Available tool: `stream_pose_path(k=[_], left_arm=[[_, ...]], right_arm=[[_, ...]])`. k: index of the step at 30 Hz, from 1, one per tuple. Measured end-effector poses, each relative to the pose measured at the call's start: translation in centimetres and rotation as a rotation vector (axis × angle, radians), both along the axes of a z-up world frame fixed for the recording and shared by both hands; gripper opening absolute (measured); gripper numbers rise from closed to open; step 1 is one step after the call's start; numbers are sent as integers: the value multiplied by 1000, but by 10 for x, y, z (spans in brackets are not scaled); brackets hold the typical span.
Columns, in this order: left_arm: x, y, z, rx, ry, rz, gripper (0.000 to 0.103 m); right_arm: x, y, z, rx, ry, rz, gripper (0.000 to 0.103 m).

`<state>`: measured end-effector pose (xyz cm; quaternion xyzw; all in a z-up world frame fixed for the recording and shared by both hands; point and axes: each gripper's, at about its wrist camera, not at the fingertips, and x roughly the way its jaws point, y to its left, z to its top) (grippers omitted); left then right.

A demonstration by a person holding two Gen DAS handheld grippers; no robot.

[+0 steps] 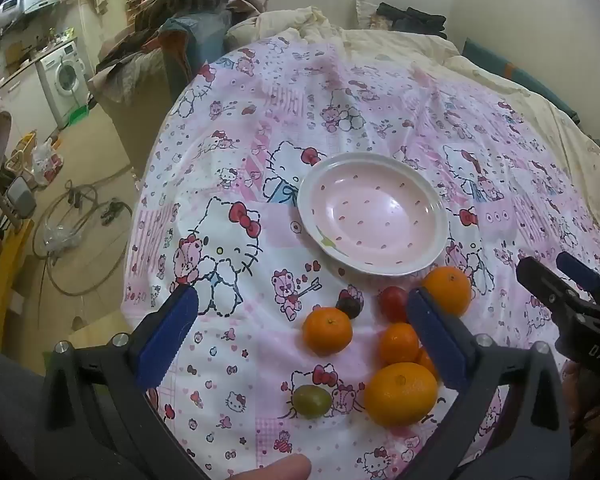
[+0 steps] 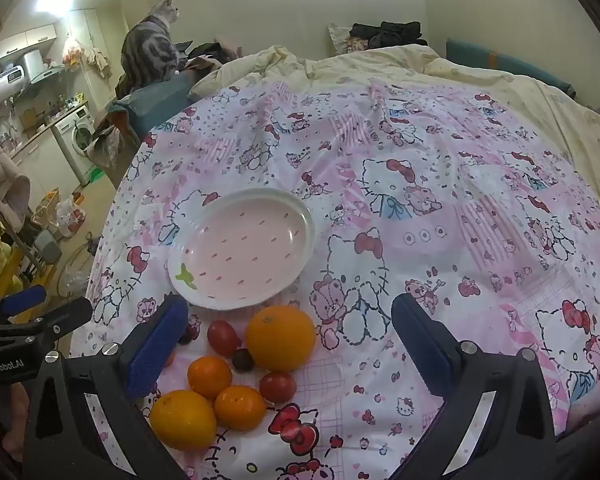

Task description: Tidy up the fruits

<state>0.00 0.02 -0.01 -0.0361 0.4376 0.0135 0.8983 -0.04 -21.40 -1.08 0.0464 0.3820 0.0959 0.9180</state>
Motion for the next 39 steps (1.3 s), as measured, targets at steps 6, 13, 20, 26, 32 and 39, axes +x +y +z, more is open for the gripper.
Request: stream_pose_path(k=[6, 13, 20, 26, 32, 39], left_arm=[[0, 0, 0, 3, 3, -1, 103], [0, 0, 1, -3, 8, -2, 103], [-2, 4, -1, 13, 6, 7, 103], [-2, 1, 2, 21, 5, 6, 103], [-2, -2, 4, 22, 6, 6, 103], [-1, 0, 4, 22, 10, 12, 103]], right_arm=[[0, -1, 0, 1, -1, -4, 103], [-1, 0, 3, 6, 0, 3, 103], [-1, -1, -2, 10, 4, -1, 103], [2, -4, 0, 17, 4, -7, 103], [2, -4, 0, 17, 5, -7, 103], [1, -4, 1, 18, 2, -4, 103]])
